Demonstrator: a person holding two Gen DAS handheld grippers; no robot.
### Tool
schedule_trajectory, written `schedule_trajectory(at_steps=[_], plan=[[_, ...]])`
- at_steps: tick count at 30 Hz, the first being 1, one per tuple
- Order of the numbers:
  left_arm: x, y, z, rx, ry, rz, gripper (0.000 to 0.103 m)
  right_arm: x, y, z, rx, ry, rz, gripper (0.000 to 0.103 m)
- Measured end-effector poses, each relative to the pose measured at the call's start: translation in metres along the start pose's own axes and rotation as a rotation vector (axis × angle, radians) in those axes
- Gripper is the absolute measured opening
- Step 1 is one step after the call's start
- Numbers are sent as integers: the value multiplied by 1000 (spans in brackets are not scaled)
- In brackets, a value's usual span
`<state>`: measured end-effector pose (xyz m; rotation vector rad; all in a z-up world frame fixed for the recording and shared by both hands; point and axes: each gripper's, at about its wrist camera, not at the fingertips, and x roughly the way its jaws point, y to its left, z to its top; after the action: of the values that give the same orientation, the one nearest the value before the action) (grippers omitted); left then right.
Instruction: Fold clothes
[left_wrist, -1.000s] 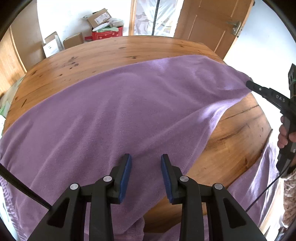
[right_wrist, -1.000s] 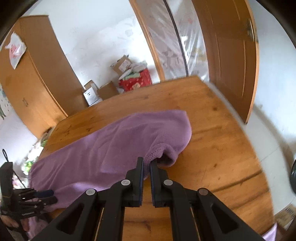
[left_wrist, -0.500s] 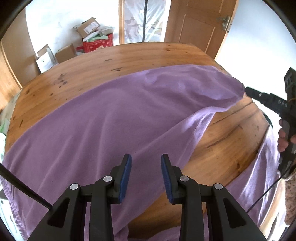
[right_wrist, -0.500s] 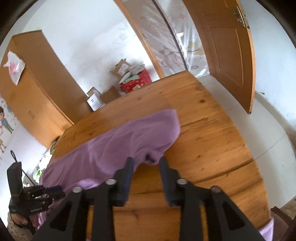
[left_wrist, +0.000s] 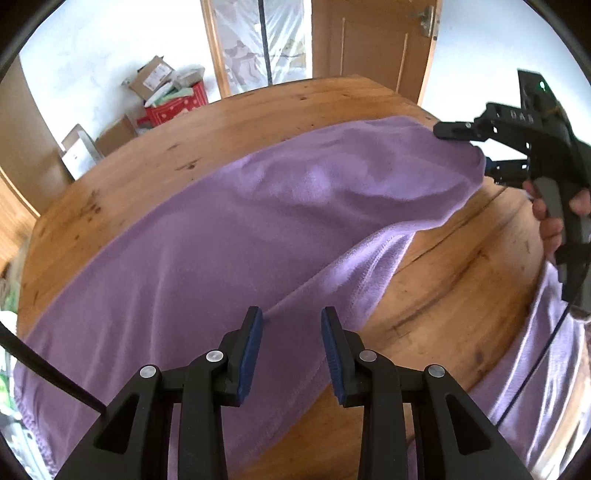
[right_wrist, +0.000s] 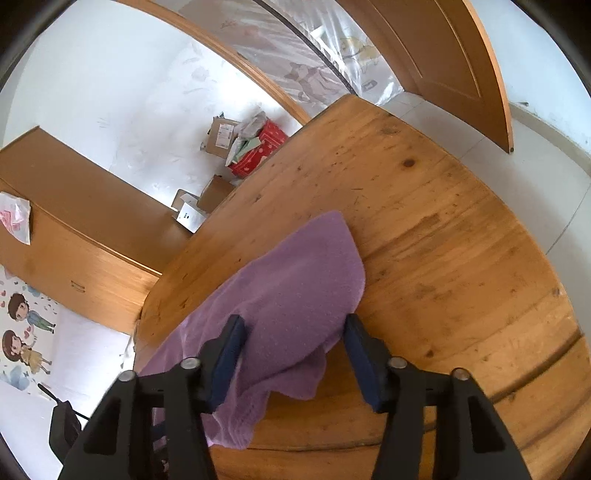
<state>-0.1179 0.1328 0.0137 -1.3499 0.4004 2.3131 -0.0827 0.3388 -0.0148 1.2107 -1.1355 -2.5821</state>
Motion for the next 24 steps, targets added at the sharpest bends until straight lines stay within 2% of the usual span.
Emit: schedule_trajectory(at_steps=[1, 3, 5, 10, 15, 22, 24], plan=[[1, 1, 0, -8, 4, -11, 34, -2, 2, 0, -17, -8, -11, 39], [1, 6, -2, -28, 8, -24, 34, -5, 10, 0, -64, -27, -24, 14], [1, 12, -4, -51, 10, -39, 34, -8, 23, -2, -125, -47, -30, 13], [-1, 27, -8, -108, 8, -83, 34, -14, 73, -20, -335, -72, 42, 12], [0, 36, -13, -150, 10, -122, 34, -10, 125, -52, -608, -58, 89, 12], [-1, 43, -17, -195, 2, -158, 34, 8, 160, -92, -782, 88, 157, 15], [-3, 46, -19, -212, 3, -165, 34, 12, 160, -100, -803, 129, 162, 24]])
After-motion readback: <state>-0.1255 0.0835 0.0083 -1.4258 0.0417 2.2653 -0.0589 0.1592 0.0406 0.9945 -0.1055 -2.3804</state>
